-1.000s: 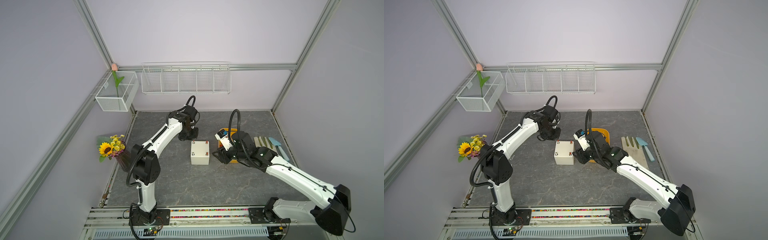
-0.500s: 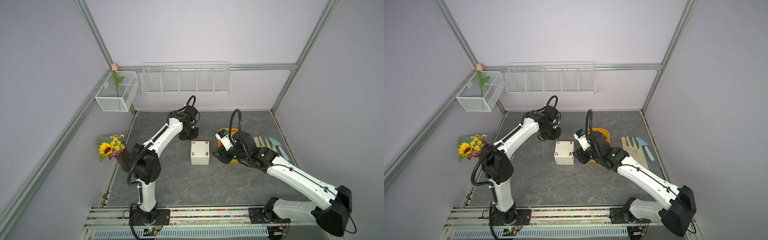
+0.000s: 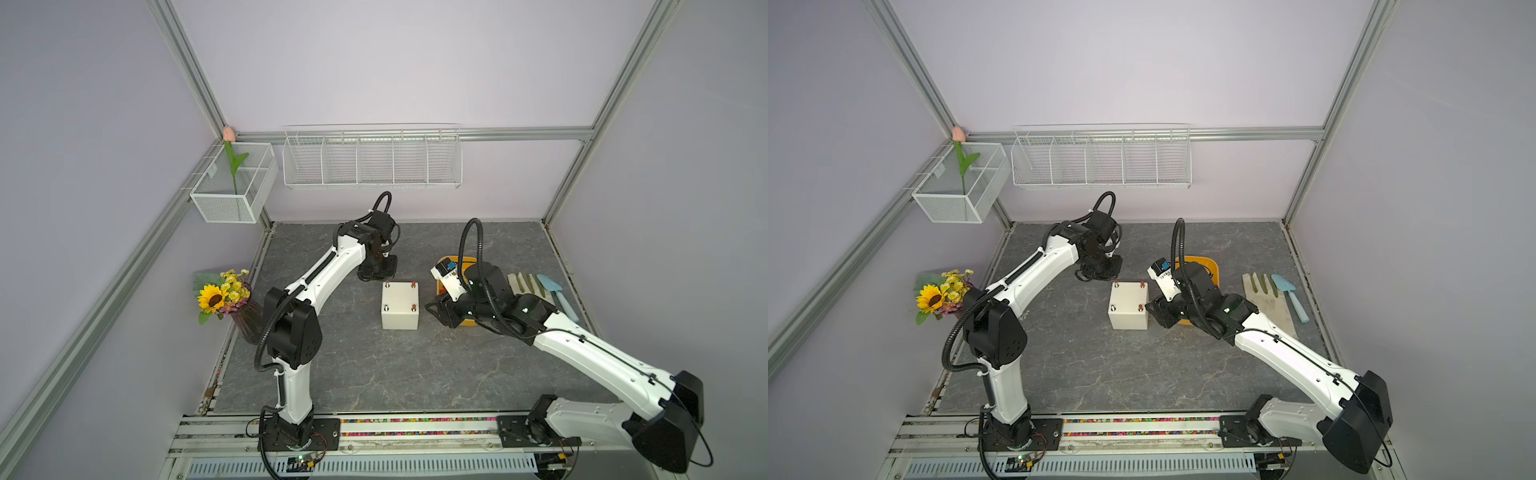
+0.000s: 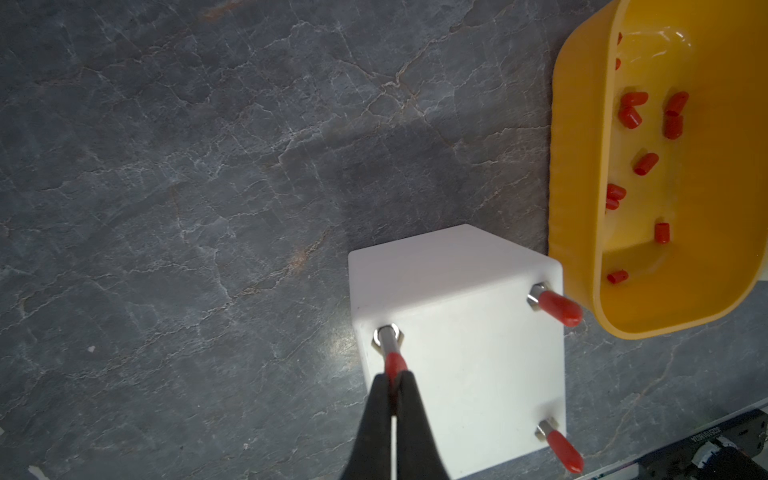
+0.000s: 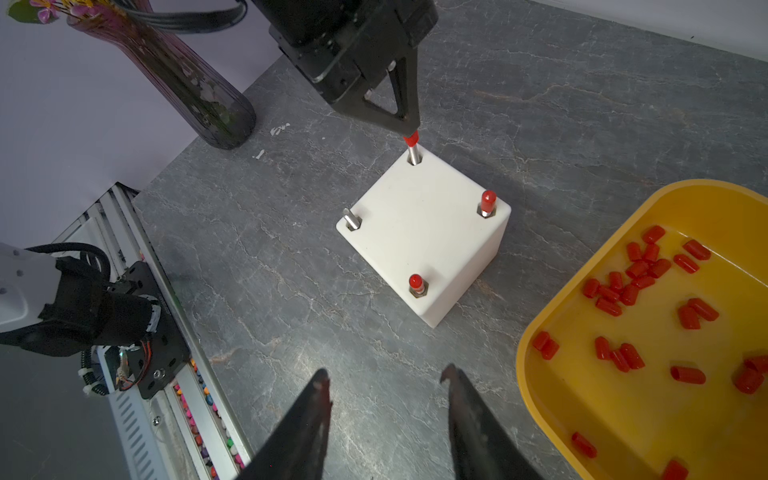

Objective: Cover the protruding screws with screw protection sleeves
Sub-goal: Attach the screw protection sleeve to the screw.

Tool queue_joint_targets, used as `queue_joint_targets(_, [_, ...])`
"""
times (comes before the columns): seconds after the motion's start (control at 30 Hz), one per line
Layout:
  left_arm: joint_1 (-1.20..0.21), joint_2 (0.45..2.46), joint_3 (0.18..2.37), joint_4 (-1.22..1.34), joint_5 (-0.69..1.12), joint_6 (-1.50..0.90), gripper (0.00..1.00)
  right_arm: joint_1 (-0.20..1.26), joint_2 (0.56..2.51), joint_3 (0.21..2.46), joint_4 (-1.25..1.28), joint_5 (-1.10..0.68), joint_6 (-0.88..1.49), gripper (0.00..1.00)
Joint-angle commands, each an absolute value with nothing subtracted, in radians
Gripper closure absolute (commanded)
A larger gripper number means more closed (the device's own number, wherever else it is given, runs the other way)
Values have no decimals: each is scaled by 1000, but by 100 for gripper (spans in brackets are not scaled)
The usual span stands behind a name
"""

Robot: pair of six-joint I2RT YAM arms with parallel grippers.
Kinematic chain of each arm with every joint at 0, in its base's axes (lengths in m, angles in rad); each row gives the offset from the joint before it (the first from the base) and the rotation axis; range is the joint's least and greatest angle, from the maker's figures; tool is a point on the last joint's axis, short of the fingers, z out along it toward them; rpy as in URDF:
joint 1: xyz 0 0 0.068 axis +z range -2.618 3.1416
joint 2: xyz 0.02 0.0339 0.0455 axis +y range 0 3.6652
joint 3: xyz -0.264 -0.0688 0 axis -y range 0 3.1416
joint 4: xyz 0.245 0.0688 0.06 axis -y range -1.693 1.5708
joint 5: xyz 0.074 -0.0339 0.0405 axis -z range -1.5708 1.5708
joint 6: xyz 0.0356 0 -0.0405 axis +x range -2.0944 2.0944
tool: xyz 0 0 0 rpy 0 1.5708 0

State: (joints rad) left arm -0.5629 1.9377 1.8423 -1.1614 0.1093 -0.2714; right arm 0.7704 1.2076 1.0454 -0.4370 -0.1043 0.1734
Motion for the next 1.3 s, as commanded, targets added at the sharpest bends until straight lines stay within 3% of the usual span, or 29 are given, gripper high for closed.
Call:
queue_joint_targets(0.0, [-558, 1935, 1865, -1213, 104, -254, 95, 778, 1193, 1039, -430, -107, 160, 53])
queue_joint_targets(1.27, [-560, 1973, 1891, -1209, 111, -253, 95, 779, 1191, 1027, -420, -110, 158, 53])
